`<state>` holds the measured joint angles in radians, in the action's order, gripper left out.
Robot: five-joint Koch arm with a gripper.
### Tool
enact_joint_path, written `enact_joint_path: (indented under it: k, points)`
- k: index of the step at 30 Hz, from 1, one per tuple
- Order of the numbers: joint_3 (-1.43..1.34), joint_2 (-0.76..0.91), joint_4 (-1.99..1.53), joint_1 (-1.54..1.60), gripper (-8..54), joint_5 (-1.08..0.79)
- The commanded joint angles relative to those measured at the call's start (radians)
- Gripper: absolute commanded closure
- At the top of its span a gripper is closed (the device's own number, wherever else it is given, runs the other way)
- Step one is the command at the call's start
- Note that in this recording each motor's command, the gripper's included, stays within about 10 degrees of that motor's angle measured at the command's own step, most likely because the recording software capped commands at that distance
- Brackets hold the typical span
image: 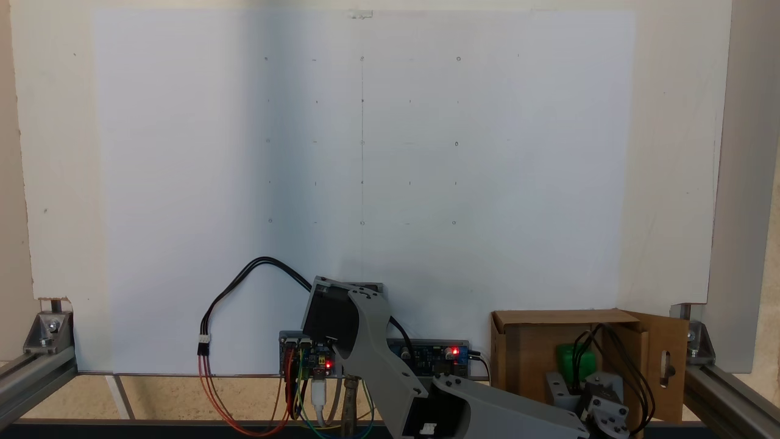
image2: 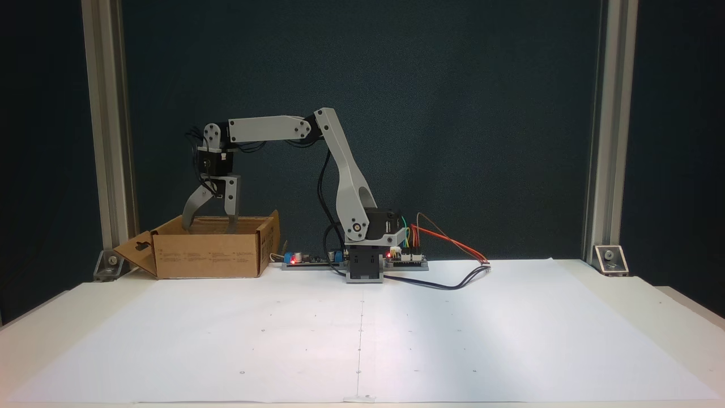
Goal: Grasp a green dice and put it in the bin.
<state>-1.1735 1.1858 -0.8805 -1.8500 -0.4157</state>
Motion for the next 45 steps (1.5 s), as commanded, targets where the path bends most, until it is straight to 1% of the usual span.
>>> enact_joint_path:
  k: [1,7,10,11,20,25,28,31,35,39,45]
  points:
    - [0.028,0.089,0.0,0.021,5.3,-0.003]
    - [0.029,0.316,0.0,0.25,5.1,0.201]
    - [0.029,0.407,0.006,0.431,-0.6,0.27]
    - [0.029,0.443,0.008,0.509,-1.0,0.276]
    - [0.026,0.647,0.008,1.14,-1.0,0.376]
    - [-0.043,0.75,0.017,1.46,0.6,0.394]
    - [-0.172,0.822,0.075,1.632,0.7,0.391]
    - [-0.353,0.899,0.221,1.741,0.9,0.385]
    - [-0.604,1.014,0.395,1.778,0.7,0.39]
    - [-0.816,1.164,0.578,1.775,0.4,0.393]
    - [-1.008,1.189,0.836,1.776,-0.5,0.387]
